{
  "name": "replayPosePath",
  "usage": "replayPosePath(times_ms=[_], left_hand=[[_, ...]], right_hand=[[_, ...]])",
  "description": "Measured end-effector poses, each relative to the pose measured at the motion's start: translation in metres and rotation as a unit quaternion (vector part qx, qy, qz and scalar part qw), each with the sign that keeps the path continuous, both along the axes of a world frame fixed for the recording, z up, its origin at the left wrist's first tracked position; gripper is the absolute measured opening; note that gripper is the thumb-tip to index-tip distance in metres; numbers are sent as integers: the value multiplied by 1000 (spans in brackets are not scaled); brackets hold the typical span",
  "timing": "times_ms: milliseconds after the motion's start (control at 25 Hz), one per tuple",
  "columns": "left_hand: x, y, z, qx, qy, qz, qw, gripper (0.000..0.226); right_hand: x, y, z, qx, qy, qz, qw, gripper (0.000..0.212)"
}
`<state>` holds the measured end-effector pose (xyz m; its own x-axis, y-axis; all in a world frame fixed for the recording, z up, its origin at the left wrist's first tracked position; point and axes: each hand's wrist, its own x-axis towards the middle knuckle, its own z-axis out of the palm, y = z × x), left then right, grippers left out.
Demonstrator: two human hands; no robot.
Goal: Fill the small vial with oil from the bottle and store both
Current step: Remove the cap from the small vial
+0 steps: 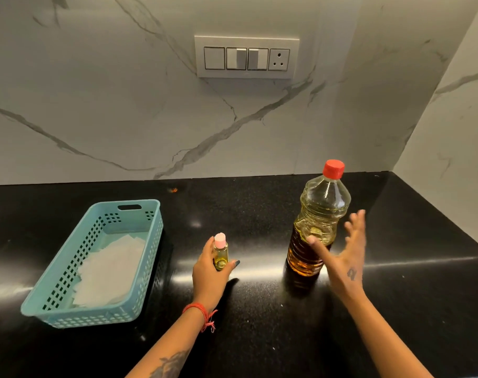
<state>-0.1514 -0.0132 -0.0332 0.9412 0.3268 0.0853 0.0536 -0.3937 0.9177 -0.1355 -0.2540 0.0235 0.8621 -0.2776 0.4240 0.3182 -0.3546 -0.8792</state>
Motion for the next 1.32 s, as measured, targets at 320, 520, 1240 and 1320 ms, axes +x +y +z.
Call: replayPosePath(times_ms=[320,520,1240,1320], left_hand=[[-6,12,6,-9,5,17,1000,89],[-5,13,8,3,2,17,1000,90],[2,17,4,31,2,0,1000,61],[2,16,5,38,7,-5,999,48]], right_hand=[[-18,71,99,-111,-324,23,939,63],[6,118,74,-196,-225,129,946,56],[34,134,14,-369,5,262,892,51],[39,140,9,-396,35,268,877,45]])
